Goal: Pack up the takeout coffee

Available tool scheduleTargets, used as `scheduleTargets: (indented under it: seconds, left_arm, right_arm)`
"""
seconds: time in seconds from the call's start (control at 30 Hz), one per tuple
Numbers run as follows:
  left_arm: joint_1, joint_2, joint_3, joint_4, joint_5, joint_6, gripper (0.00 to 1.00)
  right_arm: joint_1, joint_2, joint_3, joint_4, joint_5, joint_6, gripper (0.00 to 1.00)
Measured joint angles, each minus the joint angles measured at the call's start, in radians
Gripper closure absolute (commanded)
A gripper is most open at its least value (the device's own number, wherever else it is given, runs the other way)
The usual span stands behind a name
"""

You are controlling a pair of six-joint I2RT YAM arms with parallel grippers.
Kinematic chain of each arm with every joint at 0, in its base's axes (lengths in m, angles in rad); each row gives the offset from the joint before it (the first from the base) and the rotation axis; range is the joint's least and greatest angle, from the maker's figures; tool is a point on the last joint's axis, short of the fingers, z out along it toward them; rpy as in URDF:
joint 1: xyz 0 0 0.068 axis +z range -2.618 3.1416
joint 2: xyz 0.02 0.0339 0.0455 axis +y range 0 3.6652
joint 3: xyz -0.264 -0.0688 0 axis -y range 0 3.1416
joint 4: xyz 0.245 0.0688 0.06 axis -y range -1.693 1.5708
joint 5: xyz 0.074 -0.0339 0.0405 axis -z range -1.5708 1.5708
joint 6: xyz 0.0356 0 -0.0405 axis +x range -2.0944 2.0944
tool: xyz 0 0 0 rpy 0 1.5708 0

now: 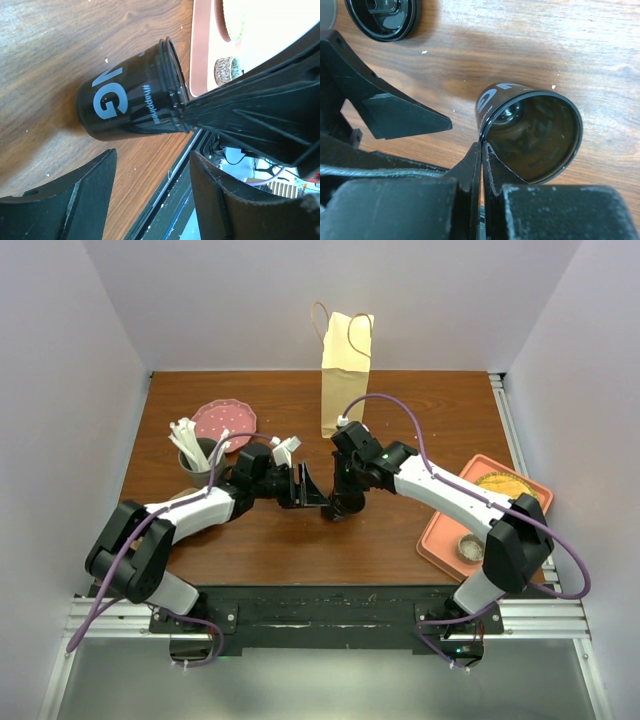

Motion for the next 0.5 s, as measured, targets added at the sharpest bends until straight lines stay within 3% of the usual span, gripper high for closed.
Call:
scheduleTargets:
  seconds: [0.5]
  left_arm:
    - [0.0, 0.029, -0.013, 0.012, 0.001, 0.0, 0.36]
  right_arm:
    - [0.0, -0.019, 0.002, -0.03, 0.075, 0.018, 1.0]
